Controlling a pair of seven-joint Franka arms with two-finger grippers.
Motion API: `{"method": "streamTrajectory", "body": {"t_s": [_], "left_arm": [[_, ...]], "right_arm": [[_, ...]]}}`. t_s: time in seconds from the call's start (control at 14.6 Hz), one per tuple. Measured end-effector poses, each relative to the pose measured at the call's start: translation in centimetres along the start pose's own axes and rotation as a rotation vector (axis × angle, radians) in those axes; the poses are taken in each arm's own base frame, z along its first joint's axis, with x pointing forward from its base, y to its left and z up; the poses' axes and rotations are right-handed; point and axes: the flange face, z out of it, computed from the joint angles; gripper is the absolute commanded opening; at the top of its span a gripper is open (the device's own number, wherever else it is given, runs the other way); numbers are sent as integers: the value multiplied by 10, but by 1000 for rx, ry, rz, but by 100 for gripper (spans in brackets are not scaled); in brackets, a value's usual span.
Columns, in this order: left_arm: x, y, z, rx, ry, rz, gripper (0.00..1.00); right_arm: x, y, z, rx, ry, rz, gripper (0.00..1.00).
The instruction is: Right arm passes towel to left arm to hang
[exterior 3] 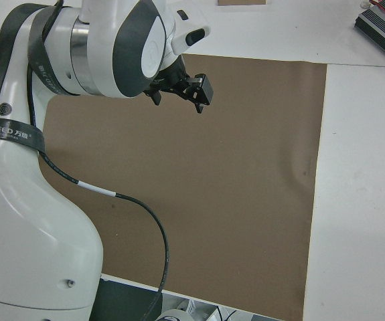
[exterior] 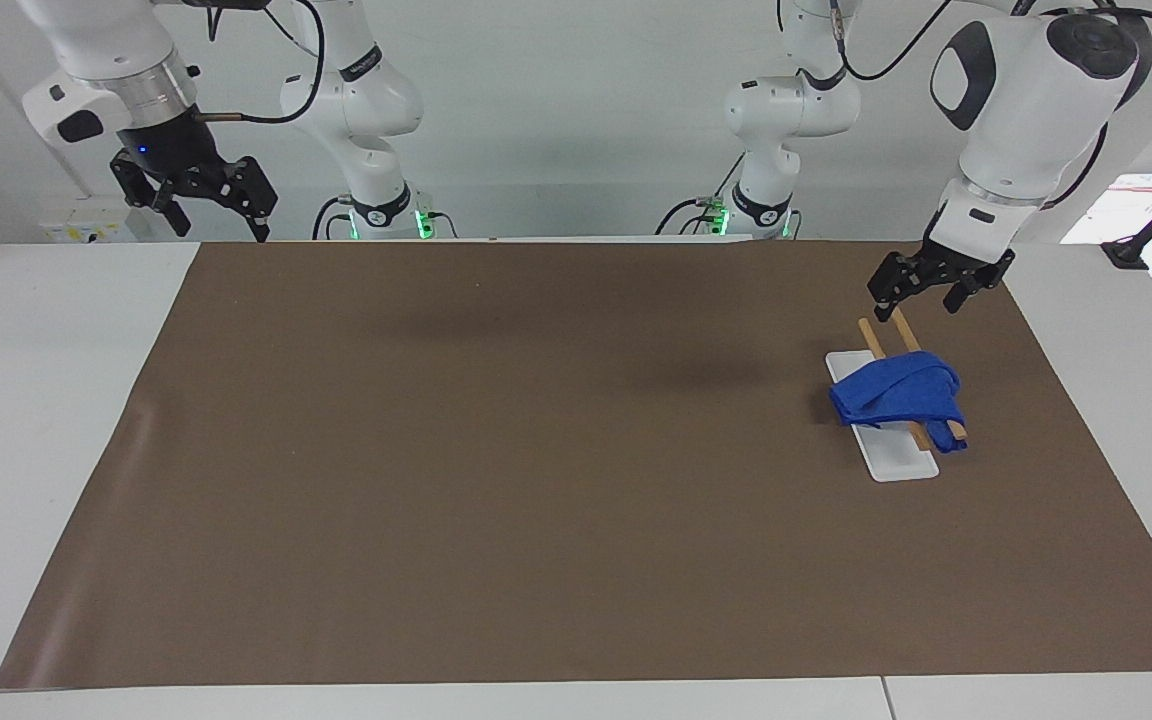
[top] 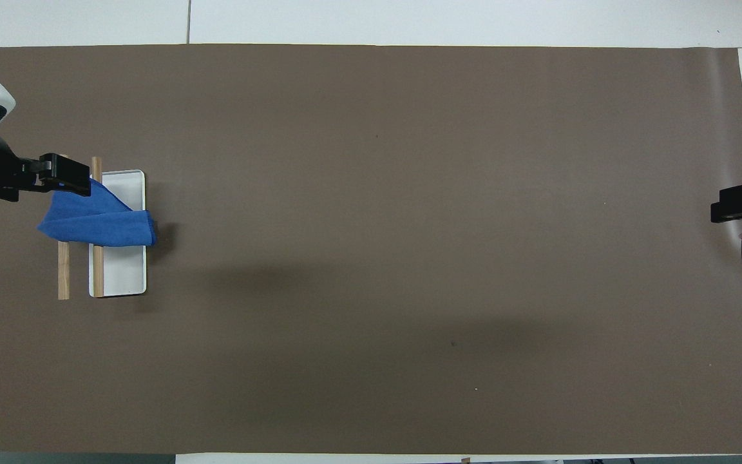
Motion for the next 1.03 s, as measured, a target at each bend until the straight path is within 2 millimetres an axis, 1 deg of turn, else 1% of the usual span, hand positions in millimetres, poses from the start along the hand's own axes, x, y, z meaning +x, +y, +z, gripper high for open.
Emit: {"method": "streamTrajectory", "body": {"t_s": [0.21, 0.55, 0.82, 1.03], "left_arm": [[-3, -4, 1, 1, -35, 51, 100], [-16, -8, 1, -9, -50, 46, 100], [-17, -23, 0, -47, -39, 9, 100], [-17, -23, 1, -49, -39, 8, 100]], "right_arm": [[0, 0, 0, 0, 0, 0, 100], [0, 0, 0, 0, 0, 0, 100], [0, 0, 0, 0, 0, 0, 100], [0, 0, 0, 0, 0, 0, 100]]}}
